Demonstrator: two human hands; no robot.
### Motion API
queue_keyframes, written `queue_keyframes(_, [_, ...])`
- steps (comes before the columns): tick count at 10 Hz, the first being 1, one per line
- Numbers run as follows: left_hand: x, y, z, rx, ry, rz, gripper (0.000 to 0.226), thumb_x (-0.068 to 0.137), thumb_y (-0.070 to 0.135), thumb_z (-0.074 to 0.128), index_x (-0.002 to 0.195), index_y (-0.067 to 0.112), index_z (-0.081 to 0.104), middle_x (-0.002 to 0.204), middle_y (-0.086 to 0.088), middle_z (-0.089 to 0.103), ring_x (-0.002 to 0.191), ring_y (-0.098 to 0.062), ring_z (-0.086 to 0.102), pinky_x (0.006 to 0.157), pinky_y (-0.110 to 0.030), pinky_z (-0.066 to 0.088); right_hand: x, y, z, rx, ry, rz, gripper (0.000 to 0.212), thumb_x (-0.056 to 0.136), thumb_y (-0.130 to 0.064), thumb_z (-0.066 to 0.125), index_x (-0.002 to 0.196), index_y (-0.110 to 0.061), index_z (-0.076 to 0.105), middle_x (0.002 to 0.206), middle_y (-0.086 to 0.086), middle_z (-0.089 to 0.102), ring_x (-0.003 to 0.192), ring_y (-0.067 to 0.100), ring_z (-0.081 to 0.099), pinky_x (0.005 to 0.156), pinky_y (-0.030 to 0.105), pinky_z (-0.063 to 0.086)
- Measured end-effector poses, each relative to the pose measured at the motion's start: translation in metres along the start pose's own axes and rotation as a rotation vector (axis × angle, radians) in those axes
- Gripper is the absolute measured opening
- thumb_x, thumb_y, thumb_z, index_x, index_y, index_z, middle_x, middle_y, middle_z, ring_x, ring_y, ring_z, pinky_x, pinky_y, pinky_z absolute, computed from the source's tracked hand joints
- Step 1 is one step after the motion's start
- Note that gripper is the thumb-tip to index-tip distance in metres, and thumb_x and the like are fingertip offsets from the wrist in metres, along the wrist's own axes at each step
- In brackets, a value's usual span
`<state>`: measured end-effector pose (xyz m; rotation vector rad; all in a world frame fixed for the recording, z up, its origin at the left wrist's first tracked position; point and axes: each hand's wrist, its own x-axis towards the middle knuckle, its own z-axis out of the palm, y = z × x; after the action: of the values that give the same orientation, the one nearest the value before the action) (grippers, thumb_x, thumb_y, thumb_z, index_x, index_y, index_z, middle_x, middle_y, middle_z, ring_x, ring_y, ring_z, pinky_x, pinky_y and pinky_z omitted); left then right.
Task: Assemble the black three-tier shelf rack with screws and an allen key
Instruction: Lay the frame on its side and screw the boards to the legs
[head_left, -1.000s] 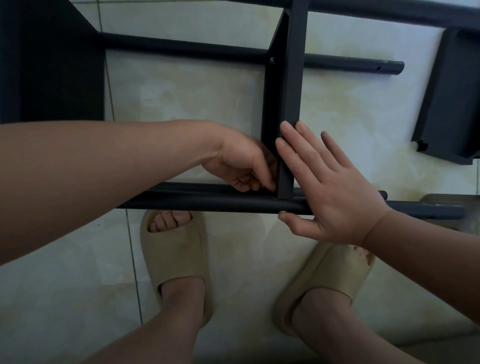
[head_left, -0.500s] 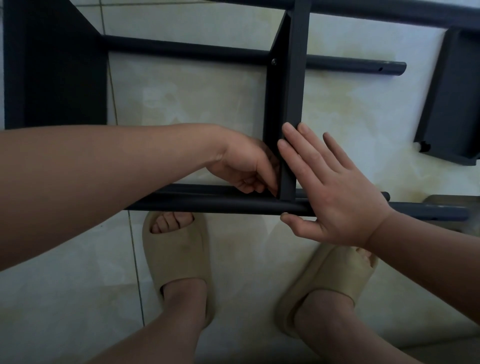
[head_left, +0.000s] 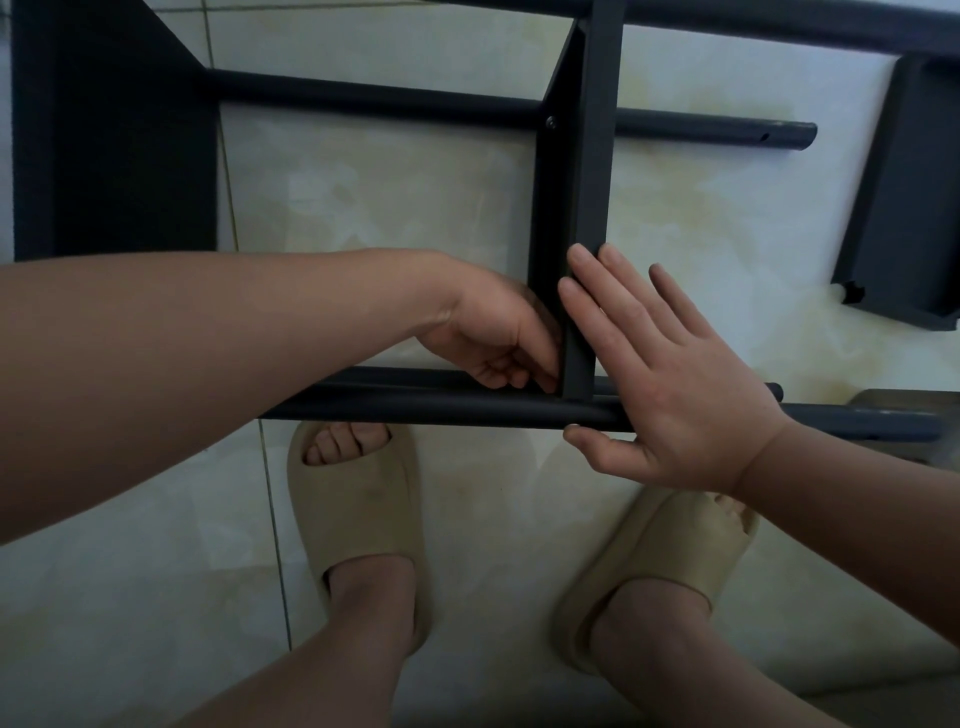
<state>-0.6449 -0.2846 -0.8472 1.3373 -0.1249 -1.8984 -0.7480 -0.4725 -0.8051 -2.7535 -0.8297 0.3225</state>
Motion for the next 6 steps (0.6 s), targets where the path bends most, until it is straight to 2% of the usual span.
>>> queue_keyframes(2, [-0.0018,0.0005,-0.001,-0.037,-0.022,0.003,0.016,0.092,0.001,0.059,0.086,0.014,0.065,0.069,0.004,0.062,0.066,-0.009,0.049,0.066,-0.021,0.039,0.0002,-0.0003,-0.0001,-0.002,-0.004,0.006,0.096,0.09,-0.061,0.049,0.16,-0.004,0.02,0.169,0.015,0.011,0.157,0.031,0.009,0.121,0.061,0.022])
queue_keyframes(3, [-0.0048,-0.0023,-0.0024,-0.107,-0.089,0.002,0.017,0.092,-0.001,0.056,0.094,0.014,0.063,0.08,0.0,0.063,0.075,-0.012,0.054,0.073,-0.024,0.043,0.0003,-0.0008,-0.0003,-0.001,-0.008,0.004,0.095,0.09,-0.061,0.048,0.16,-0.004,0.019,0.169,0.015,0.011,0.157,0.031,0.008,0.122,0.06,0.022])
queue_keyframes(4, [-0.0064,-0.004,-0.0044,-0.107,-0.129,-0.014,0.022,0.093,0.004,0.054,0.113,0.011,0.061,0.097,-0.004,0.065,0.082,-0.015,0.059,0.08,-0.028,0.048,0.0003,-0.0005,-0.0009,-0.004,-0.017,0.007,0.095,0.09,-0.061,0.048,0.16,-0.004,0.019,0.169,0.014,0.011,0.157,0.031,0.007,0.122,0.06,0.022])
queue_keyframes(5, [-0.0047,-0.0036,-0.0026,-0.031,-0.083,-0.026,0.017,0.095,0.012,0.056,0.108,0.012,0.067,0.093,-0.002,0.068,0.077,-0.014,0.06,0.075,-0.026,0.049,0.0002,-0.0007,-0.0011,-0.007,-0.016,0.007,0.095,0.09,-0.061,0.048,0.16,-0.004,0.02,0.169,0.015,0.011,0.157,0.031,0.007,0.121,0.06,0.022])
queue_keyframes(6, [-0.0015,-0.0034,0.0009,-0.023,-0.025,0.005,0.013,0.094,0.009,0.058,0.09,0.015,0.069,0.076,0.003,0.068,0.068,-0.012,0.056,0.069,-0.024,0.046,0.0003,-0.0006,-0.0008,-0.007,-0.012,0.006,0.095,0.091,-0.062,0.047,0.16,-0.003,0.02,0.169,0.015,0.011,0.157,0.031,0.008,0.121,0.061,0.022])
